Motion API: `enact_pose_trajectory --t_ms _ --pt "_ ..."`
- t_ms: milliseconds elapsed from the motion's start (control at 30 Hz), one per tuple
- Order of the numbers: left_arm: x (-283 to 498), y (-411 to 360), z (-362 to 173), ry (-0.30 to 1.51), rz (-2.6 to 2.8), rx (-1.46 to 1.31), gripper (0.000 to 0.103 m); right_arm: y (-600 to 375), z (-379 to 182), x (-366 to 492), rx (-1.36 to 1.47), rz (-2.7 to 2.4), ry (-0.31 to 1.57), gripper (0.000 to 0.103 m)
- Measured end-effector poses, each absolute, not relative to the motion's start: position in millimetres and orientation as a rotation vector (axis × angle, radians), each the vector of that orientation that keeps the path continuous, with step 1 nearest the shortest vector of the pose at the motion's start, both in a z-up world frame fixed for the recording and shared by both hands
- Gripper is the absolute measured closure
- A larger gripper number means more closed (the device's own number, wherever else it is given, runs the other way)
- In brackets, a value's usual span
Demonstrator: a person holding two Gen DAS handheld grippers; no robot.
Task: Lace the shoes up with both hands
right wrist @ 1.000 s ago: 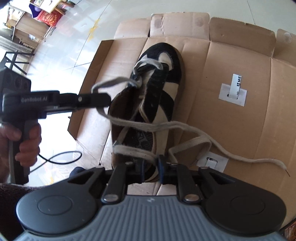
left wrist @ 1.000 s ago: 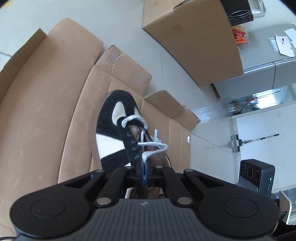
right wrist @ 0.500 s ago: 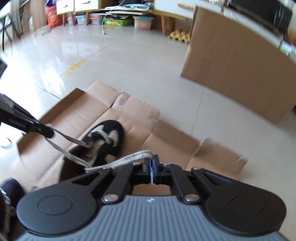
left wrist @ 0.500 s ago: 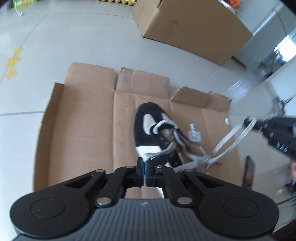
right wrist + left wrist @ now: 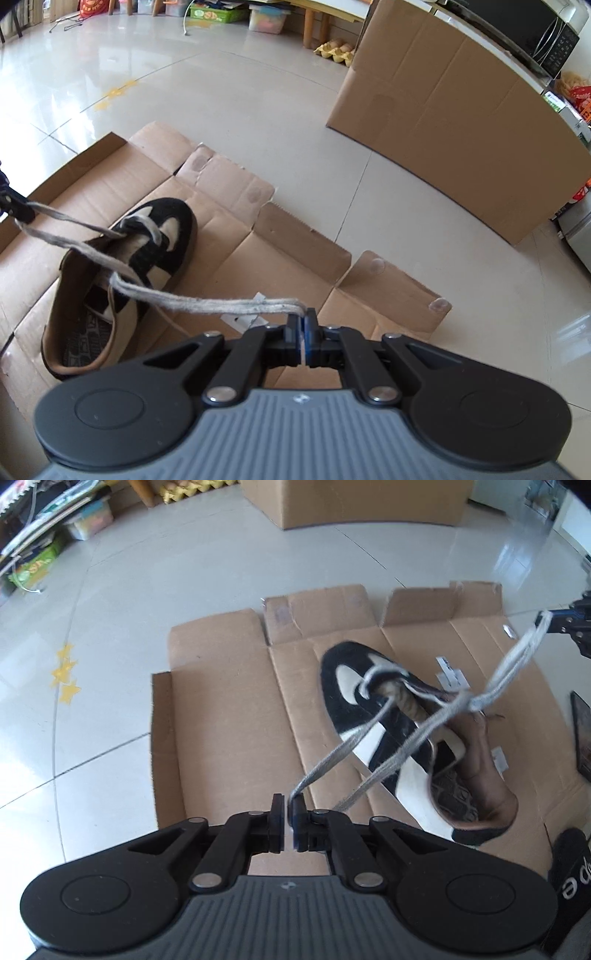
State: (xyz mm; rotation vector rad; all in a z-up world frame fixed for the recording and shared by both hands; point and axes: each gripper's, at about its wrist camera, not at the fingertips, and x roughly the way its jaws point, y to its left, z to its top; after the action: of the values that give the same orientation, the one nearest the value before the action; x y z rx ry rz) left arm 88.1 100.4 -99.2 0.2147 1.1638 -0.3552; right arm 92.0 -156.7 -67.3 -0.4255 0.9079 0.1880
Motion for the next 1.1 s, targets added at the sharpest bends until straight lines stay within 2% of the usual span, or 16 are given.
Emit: enact_pose_trajectory --t_ms 67,100,133,233,500,600,733,767,833,933,1100 --pt "88 98 -97 1.158 -0.404 0.189 0.079 -154 -70 91 -0.423 0.203 0.917 0.101" --pt "87 96 -93 1.137 -0.43 0.195 0.063 -153 -72 90 -0.421 0.209 0.922 0.101" --pt "87 93 -89 1.116 -0.456 0.203 0.06 -153 -72 90 -0.417 0.211 0.924 0.101" --pt "87 75 -79 1.033 -0.545 0.3 0.06 -153 -73 90 -0.402 0.217 0.933 0.101" --pt "98 27 -87 1.001 -0.691 0.406 0.06 -153 -73 90 -0.374 0.235 0.935 0.101" --pt "97 18 -94 1.017 -0.71 0.417 0.061 -153 -73 89 -0.369 0.241 0.934 0.1" --pt "95 14 -103 1.025 -0.714 0.438 0.068 -155 -74 88 -0.361 0.243 0.938 0.1" --pt "95 14 -104 1.023 -0.711 0.44 0.071 -155 -74 88 -0.359 0.243 0.939 0.1" --pt "95 15 -104 1.014 -0.692 0.45 0.085 -156 -73 88 -0.358 0.24 0.939 0.1" --pt "97 19 -101 1.01 -0.678 0.436 0.093 -157 -73 88 -0.356 0.237 0.94 0.1" --pt "93 28 -86 0.983 -0.643 0.415 0.095 -157 -71 89 -0.35 0.231 0.933 0.099"
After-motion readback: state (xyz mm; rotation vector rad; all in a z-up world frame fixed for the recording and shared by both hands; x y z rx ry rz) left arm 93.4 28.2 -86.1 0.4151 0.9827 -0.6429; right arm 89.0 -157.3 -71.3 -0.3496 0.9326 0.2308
